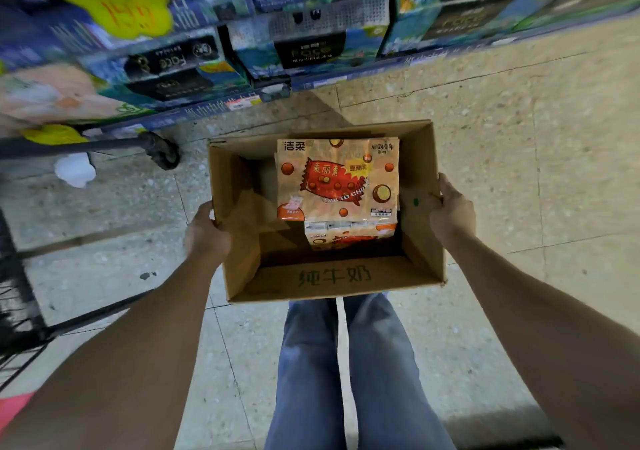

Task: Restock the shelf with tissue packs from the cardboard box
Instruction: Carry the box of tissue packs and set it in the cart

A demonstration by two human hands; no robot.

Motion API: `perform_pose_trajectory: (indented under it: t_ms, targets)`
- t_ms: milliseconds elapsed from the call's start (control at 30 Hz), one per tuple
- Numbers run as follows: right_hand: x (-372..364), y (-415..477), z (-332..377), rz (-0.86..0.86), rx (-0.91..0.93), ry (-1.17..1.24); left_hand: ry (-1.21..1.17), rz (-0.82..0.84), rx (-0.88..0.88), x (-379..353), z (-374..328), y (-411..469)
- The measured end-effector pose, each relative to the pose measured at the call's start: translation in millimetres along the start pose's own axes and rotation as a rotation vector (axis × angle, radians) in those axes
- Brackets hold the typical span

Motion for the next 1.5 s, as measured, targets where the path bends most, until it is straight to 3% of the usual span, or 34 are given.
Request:
perform_pose_trajectory:
  t_ms: [400, 600, 767, 1000, 1133, 1500]
  targets:
    - [130.2, -197.4, -1.9, -0.060, 0.016, 0.045, -0.017, -0.036, -0.103, 110.2, 38.1, -189.5]
    - [139.3, -261.7, -15.3, -0.063, 0.169, -0.077, -0.167, -0.107, -0.027, 106.1, 121.5, -277.4]
    - [121.6, -310.5, -20.9, -0.013, 0.366, -0.200, -0.329, -0.151, 0.085, 93.6, 204.9, -358.8]
    - [68.4, -406.0, -3.3, 0.124, 0.440, -0.189, -0.432, -0.203, 0.264, 79.7, 335.1, -448.0]
    - [37.9, -469.1, 21.0, 0.154, 0.526, -0.330, -0.505, -0.228, 0.368, 73.3, 420.1, -492.0]
    - [-100.4, -657.6, 81.1, 0.245, 0.860, -0.517, -0.551, -0.390, 0.564, 92.7, 641.8, -614.5]
Point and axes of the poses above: each hand's wrist, its own y-axis towards the middle knuckle, its own x-axis out of the back of the hand, z = x × y, the point moved 5 cm from there along y, towards the middle knuckle, and after that the axes turned 2 degrees about -x, right-handed, at the moved point
